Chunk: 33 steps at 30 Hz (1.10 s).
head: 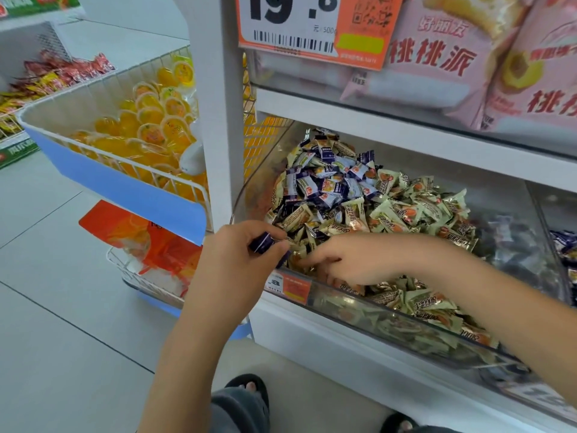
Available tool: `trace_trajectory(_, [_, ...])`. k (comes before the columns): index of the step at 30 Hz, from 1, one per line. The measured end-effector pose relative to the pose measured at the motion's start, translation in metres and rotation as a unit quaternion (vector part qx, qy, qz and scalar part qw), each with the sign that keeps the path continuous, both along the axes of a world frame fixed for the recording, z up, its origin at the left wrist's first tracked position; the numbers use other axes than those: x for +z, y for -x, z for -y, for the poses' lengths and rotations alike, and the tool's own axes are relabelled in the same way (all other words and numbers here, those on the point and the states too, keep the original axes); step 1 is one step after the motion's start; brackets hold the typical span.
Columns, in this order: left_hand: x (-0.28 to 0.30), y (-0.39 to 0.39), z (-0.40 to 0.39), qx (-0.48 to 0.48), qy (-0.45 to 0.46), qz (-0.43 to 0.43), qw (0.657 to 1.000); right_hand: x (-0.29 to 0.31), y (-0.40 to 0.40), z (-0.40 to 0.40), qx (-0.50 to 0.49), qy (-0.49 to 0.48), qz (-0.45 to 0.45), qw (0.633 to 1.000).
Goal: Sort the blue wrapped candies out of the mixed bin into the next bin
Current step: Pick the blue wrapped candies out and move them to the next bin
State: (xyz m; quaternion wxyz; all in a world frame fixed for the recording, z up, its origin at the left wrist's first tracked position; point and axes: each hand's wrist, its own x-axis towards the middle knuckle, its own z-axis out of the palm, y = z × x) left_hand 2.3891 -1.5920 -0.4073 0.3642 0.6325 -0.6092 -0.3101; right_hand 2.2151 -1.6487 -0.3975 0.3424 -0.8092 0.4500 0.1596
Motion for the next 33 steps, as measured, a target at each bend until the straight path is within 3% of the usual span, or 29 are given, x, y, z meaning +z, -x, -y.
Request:
trace_trajectory(5, [-0.002,-0.004,0.000,-0.015,0.002,0.007,1.000,-0.005,0.004,0.007,0.009,0.044,0.005,0.999])
trace_trajectory(9, [-0.003,-0.004,0.001,-0.015,0.013,0.015,1.000,-0.011,0.000,0.002,0.029,0.151,0.055,0.987])
trace_trajectory(16, [-0.003,-0.001,0.001,-0.007,0.018,0.031,0.999,-0.025,-0.012,0.002,0.098,0.260,-0.009,0.961])
trace_trajectory(21, [-0.002,-0.003,0.000,-0.004,0.018,0.026,0.999,-0.020,0.000,0.022,-0.025,0.233,0.095,0.968])
trace_trajectory(23, [-0.002,-0.004,0.000,-0.003,0.015,0.023,1.000,-0.016,0.009,0.032,-0.046,0.255,0.096,0.961])
trace_trajectory(27, [-0.002,-0.004,-0.001,0.001,0.016,0.018,1.000,-0.007,0.011,0.029,0.021,0.322,0.024,0.946])
trace_trajectory(29, [-0.001,-0.003,-0.001,0.000,0.017,0.017,1.000,-0.001,0.006,0.016,0.041,0.353,0.049,0.933])
trace_trajectory(31, [0.000,-0.004,0.000,-0.001,0.016,0.023,1.000,0.000,-0.002,0.002,0.039,0.313,0.105,0.943])
trace_trajectory(33, [0.000,-0.007,0.000,0.008,0.016,0.031,0.999,-0.009,-0.009,-0.005,0.053,0.243,0.094,0.964])
